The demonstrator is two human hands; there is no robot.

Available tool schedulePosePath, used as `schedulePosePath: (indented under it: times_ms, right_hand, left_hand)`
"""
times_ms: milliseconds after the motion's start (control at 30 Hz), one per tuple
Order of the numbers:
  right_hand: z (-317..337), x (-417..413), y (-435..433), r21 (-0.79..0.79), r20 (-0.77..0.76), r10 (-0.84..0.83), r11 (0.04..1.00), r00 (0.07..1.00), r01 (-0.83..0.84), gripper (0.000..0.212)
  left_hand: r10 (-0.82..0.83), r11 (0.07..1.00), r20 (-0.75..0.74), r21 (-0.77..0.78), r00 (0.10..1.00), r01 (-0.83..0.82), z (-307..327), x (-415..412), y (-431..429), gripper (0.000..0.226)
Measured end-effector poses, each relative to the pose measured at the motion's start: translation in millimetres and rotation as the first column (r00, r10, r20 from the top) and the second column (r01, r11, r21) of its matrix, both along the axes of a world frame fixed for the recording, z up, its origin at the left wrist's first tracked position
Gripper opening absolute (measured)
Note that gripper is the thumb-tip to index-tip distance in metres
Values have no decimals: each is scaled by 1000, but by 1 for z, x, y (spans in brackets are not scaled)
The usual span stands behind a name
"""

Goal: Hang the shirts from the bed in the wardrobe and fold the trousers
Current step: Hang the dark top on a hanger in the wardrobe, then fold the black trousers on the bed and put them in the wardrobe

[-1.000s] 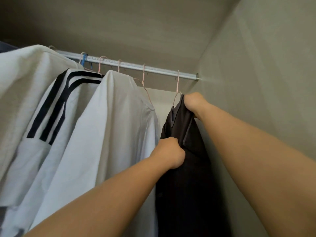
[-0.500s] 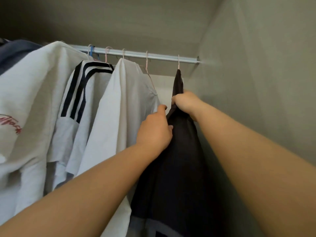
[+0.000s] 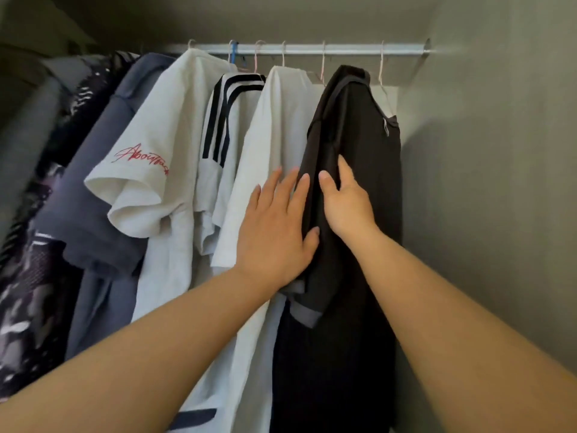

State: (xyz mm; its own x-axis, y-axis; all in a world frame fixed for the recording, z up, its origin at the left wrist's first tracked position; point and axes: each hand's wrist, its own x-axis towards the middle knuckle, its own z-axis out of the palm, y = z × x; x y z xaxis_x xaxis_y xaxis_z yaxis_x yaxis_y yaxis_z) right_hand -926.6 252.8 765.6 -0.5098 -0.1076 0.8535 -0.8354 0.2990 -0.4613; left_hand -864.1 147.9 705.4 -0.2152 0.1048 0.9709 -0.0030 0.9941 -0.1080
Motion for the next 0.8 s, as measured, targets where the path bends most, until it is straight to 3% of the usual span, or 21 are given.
schedulePosePath:
  times_ms: [200,467,600,800]
  right_hand:
    - [-82,35,-25,5,-22,-58,998,998,58,55]
    - [-193,105,-86,-75,-117,102,991,988,-111,49]
    - [-255,158,-132,69,-184,268,963,946,-259,42]
    - [-332,247,-210,327,-133,528,822,839,-466,34]
  left_hand:
    - [266,953,145,109,953,-282,-71,51,-20,70]
    - [471,799,313,244,825,-549,-177,149,-72,70]
    - [576,682,383,263,722,-683,-225,213,-100,68]
    - [672,436,531,280,516,-855,-287,312,-148,73]
